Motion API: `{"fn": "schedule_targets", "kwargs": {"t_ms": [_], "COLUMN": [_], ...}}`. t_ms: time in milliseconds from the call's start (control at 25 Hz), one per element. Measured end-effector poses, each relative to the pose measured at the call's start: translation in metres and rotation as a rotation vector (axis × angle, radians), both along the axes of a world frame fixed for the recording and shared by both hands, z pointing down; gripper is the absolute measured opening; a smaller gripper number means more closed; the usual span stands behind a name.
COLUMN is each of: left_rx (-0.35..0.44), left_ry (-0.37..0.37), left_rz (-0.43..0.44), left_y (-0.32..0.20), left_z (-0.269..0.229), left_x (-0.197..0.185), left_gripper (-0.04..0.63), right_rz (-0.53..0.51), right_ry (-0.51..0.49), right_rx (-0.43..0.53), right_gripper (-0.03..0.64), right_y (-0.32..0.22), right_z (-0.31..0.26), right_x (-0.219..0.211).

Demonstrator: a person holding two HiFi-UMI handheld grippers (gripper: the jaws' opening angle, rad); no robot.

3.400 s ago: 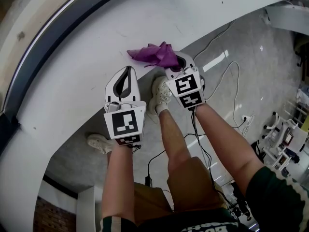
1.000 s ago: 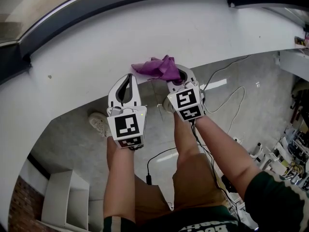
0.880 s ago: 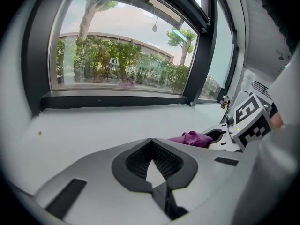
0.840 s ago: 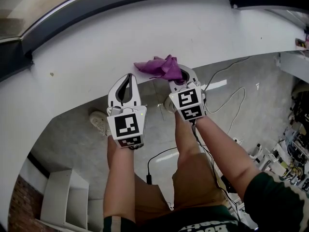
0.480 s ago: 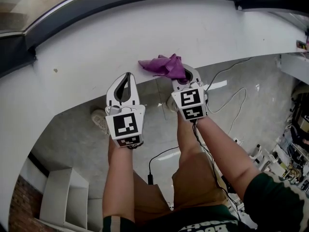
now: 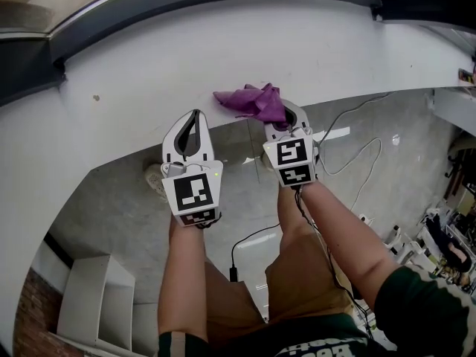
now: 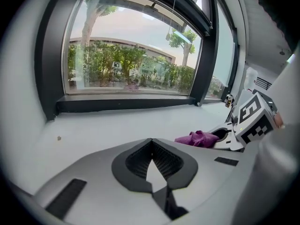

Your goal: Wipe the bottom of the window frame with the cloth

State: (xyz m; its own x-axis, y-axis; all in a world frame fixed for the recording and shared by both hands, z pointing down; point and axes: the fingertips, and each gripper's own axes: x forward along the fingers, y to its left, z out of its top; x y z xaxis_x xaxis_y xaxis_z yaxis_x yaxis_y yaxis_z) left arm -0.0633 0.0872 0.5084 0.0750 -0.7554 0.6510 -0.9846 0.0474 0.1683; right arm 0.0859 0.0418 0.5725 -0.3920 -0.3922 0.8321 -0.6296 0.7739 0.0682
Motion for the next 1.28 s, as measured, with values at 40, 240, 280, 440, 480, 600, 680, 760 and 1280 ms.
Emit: {"fn": "schedule_targets", "kwargs": {"t_ms": [40,240,280,440,480,600,680,760,1280], "left_rx": [0.001,0.000,0.001,-0.004,-0.004,-0.002,-0.001,-0.002,0.001], "left_ry": [0.000,-0.024,-0.037,-0.043,-0.042,-0.043,-0.043,-0.042,-0.068], "left_rz": [-0.005,-0.028,-0.023,-0.048,-0.062,-0.096,-0.115,-0.131,-0.188], "left_y": [0.002,0.015,0.018,0.028,0.032,0.043,0.050,0.057,0.099], "left_z": [0.000,-0.001,-0.002,-0.005,-0.005,-0.004,-0.004,-0.004,-0.010], "left_x": [-0.003,-0.021,-0.023,-0.037,-0.042,-0.055,-0.064,-0.071,-0.122], "left_gripper": [0.009,0.009,0.009,0.009,0.009,0.009,0.009,0.009,0.009], "right_rz": [-0.003,-0.054,-0.073,-0.128,-0.139,-0.169,-0.166,-0.164,-0.091], "right_ry": [0.001,-0.008,-0.010,-0.021,-0.023,-0.025,-0.031,-0.033,-0.001], "right_rx": [0.002,-0.002,-0.004,-0.014,-0.017,-0.020,-0.024,-0.027,0.023], "right_gripper": [0.087,0.087,0.087,0.087,0.087,0.087,0.087,0.087,0.087], "right_y": [0.002,0.014,0.018,0.032,0.036,0.045,0.049,0.053,0.065], "right_z": [0.000,0.000,0.000,0.000,-0.001,-0.002,-0.001,-0.001,-0.003], "right_x": [-0.003,-0.027,-0.034,-0.058,-0.064,-0.080,-0.088,-0.094,-0.118]}}
